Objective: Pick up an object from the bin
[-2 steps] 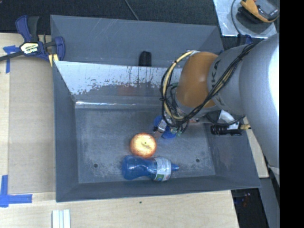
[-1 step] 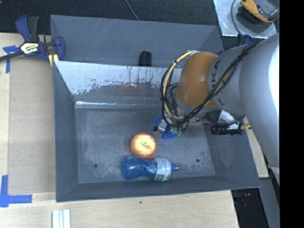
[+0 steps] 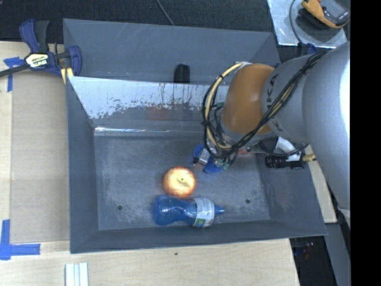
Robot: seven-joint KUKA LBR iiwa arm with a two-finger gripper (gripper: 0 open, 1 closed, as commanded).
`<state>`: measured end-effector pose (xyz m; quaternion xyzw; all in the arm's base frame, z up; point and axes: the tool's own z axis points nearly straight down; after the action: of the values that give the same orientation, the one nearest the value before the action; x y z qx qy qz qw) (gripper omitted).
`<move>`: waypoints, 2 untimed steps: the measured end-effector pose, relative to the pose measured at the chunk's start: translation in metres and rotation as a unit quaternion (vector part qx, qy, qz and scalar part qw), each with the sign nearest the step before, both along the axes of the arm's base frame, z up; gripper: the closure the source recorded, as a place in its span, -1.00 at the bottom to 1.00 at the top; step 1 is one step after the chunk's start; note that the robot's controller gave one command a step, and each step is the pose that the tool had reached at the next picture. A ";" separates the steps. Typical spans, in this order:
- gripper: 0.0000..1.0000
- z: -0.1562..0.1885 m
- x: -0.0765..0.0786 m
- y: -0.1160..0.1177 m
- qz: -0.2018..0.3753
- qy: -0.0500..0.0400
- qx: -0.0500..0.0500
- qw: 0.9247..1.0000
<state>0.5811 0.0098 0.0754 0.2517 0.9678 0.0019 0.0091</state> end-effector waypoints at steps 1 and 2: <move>1.00 0.008 0.000 0.000 0.001 -0.001 0.000 1.000; 1.00 0.042 -0.002 -0.001 0.001 0.004 0.000 1.000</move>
Offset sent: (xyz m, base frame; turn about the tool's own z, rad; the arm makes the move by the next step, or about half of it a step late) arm 0.0001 0.0000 0.0978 -0.0014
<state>0.5789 0.0093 0.1175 0.2506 0.9681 0.0006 0.0053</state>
